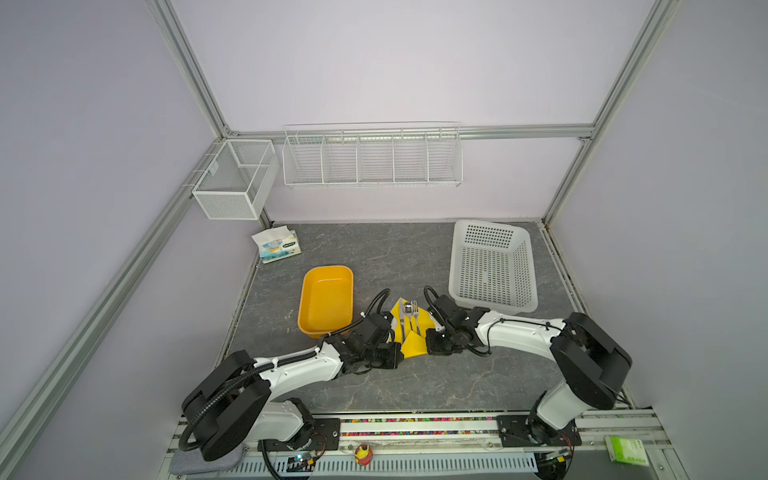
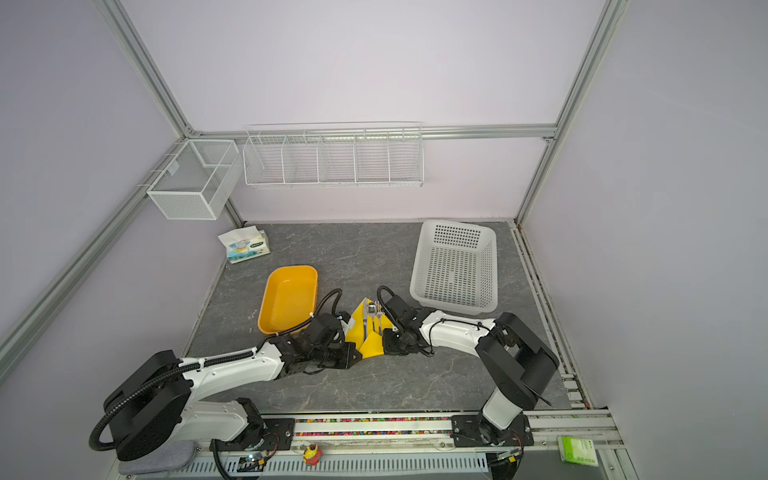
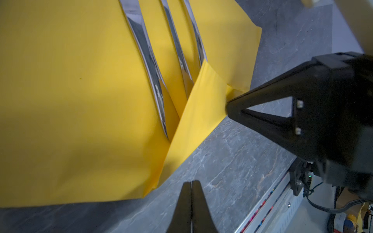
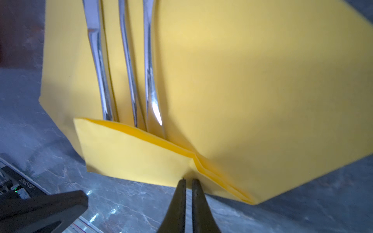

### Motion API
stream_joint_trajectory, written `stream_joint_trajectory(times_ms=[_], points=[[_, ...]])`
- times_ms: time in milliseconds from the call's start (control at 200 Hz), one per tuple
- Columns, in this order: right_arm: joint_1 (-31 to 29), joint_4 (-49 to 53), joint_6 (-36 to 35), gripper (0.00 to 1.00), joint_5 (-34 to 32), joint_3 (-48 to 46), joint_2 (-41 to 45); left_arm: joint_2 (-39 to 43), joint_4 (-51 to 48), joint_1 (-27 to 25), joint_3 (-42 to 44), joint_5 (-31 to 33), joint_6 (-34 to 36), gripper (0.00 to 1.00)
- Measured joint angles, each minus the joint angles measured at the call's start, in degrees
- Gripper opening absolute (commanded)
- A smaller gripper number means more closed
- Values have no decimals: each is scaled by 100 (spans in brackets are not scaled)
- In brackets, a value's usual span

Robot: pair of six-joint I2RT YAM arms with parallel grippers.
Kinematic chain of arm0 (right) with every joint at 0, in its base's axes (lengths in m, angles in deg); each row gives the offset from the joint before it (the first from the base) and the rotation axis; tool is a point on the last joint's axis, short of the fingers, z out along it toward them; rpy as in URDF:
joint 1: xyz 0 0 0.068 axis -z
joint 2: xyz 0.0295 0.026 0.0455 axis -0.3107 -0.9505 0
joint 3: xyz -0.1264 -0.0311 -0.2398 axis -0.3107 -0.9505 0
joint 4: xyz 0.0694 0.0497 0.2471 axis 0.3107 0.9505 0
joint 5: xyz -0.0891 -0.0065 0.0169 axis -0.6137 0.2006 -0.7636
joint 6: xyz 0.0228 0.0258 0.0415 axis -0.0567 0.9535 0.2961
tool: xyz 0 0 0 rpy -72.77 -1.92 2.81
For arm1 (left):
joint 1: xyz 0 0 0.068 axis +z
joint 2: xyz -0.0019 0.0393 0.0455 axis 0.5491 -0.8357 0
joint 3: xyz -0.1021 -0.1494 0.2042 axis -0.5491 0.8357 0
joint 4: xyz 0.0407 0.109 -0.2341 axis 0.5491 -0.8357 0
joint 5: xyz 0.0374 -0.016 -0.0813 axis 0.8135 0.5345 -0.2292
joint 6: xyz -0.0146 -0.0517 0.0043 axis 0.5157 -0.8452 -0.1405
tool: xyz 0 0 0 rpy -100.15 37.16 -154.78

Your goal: Place the utensils on the paper napkin and roll it up

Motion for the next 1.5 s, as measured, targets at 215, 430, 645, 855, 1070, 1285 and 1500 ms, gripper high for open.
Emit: stream_joint_trajectory(times_ms=[215,430,645,855,1070,1285,1500], points=[[0,4,0,12,-2,0,0,-407,-4,4,-17,273,-111,5],[0,4,0,12,0,0,0,-208,92,2,195,389,-407,4],[0,13,0,12,0,0,0,188,-109,9,431,544,-717,6],[0,15,0,12,-2,0,0,356,-433,59,433,632,-815,7],[0,22,0,12,-22,2,0,1038,-817,70,444,960,-868,8],[0,70,22,12,-42,31,0,1462,-389,79,448,890,-625,10],[-11,170,26,13,-48,105,-2,428,-140,79,-260,208,-153,9]])
